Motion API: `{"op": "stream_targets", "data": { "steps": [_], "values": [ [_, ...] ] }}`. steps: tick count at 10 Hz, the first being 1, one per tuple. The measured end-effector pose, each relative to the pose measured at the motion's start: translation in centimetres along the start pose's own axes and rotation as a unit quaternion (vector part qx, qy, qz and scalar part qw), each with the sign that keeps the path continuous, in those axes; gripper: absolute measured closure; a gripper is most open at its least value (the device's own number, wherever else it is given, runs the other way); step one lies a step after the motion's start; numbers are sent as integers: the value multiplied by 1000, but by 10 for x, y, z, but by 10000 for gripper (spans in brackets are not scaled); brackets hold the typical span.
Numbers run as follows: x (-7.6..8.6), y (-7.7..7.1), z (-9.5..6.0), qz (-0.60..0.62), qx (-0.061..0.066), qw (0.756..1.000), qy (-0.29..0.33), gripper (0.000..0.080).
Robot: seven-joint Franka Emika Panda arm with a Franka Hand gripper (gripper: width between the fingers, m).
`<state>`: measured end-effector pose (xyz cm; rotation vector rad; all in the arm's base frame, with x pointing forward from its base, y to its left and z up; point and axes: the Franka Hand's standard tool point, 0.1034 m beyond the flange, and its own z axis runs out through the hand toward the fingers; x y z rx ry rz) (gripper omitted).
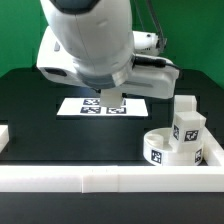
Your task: Assemble stool
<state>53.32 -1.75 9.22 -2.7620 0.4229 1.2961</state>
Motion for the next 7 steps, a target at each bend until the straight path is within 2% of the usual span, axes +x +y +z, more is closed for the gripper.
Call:
{"op": "stream_targets", "data": {
  "steps": [1,2,3,5,7],
  "values": [
    [11,-4,-5,-3,1,999,32,476],
    [18,-11,-16,-8,10,994,107,476],
    [6,-13,-16,-10,20,989,147,476],
    [3,-27,-24,-21,37,966,254,476],
    [5,-33,-33,-26,47,932,359,476]
  ]
}}
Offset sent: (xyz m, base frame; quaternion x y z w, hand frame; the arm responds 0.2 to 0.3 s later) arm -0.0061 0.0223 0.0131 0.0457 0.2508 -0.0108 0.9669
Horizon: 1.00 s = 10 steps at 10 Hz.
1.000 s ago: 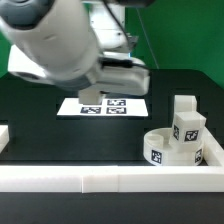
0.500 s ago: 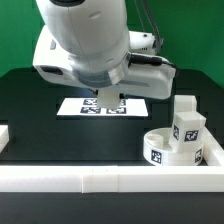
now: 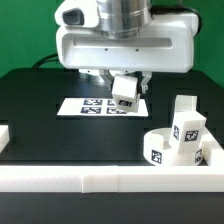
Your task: Assemble stool
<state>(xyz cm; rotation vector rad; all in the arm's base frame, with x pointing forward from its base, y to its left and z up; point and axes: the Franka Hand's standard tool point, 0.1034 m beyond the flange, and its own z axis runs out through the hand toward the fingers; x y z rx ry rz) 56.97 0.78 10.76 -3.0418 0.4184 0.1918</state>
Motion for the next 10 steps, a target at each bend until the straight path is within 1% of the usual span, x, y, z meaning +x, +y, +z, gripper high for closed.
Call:
{"op": "stream_targets", "data": {
  "steps": [1,2,3,4,5,6,7,8,10],
  "values": [
    [-2,-2,2,-3,3,999,44,476],
    [-2,-3,3,-5,4,997,71,476],
    [5,-5,2,-8,7,993,120,476],
    [6,-10,2,-14,10,983,183,476],
    [-2,-19,6,-5,17,976,217,476],
    [-9,-30,10,-3,20,975,219,476],
    [-11,-37,11,-6,22,975,219,476],
    [-10,-35,11,-9,20,975,219,476],
    [-11,-37,12,-11,21,976,218,476]
  ]
}}
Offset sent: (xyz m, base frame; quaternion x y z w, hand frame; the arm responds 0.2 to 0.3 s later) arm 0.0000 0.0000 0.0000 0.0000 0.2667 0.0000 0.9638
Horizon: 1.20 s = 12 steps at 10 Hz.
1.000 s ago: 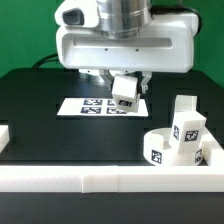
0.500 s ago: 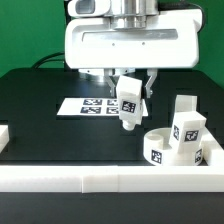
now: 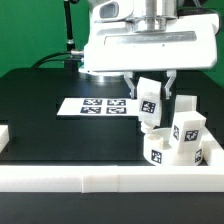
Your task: Assemble stool
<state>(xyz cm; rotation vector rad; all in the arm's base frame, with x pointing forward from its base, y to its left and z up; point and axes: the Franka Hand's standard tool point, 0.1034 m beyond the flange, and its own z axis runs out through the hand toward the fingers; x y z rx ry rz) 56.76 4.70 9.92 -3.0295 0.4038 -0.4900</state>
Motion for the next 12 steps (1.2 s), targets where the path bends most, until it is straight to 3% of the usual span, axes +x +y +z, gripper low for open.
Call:
{"op": "stream_targets", "data": {
  "steps": [3,12],
  "values": [
    [-15,-16,3,-15,6,1000,10,476],
    [-16,-13,16,-37,2,999,21,476]
  ]
}}
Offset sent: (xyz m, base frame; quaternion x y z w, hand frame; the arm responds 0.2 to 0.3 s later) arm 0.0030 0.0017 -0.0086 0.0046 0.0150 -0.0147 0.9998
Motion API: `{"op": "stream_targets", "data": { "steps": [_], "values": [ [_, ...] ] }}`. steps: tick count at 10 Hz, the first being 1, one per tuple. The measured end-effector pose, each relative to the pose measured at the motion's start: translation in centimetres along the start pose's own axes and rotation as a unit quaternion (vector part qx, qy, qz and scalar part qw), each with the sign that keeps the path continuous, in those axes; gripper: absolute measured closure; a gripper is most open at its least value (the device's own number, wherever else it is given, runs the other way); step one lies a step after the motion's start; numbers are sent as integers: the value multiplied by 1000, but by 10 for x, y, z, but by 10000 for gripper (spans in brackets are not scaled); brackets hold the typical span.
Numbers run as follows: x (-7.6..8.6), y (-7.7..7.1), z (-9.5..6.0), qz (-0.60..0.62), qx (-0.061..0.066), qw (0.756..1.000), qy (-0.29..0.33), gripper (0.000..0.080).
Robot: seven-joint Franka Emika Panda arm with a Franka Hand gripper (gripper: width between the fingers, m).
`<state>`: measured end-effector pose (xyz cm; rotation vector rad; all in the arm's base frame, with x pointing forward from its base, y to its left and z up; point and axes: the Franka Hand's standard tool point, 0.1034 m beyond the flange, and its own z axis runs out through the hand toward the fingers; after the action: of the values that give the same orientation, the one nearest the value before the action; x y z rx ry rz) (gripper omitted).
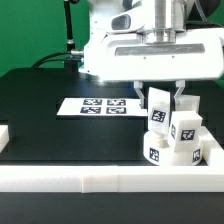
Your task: Assemble stool
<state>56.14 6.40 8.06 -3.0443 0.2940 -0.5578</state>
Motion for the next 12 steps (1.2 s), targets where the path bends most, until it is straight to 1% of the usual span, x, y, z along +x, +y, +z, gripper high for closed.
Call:
{"op": "stream_targets", "data": {
  "steps": [3,5,6,9,10,11,12],
  "values": [
    [-1,0,0,-1,0,1000,6,475],
    [-8,3,1,-6,0,1000,27,475],
    [-9,3,1,-7,1,999,38,475],
    [-8,3,1,-11,1,999,37,475],
    [-8,3,1,-12,0,999,35,290],
    [-7,5,-3,-13,-1,1000,11,290],
    [-2,5,-11,-10,2,1000,4,182]
  ]
}}
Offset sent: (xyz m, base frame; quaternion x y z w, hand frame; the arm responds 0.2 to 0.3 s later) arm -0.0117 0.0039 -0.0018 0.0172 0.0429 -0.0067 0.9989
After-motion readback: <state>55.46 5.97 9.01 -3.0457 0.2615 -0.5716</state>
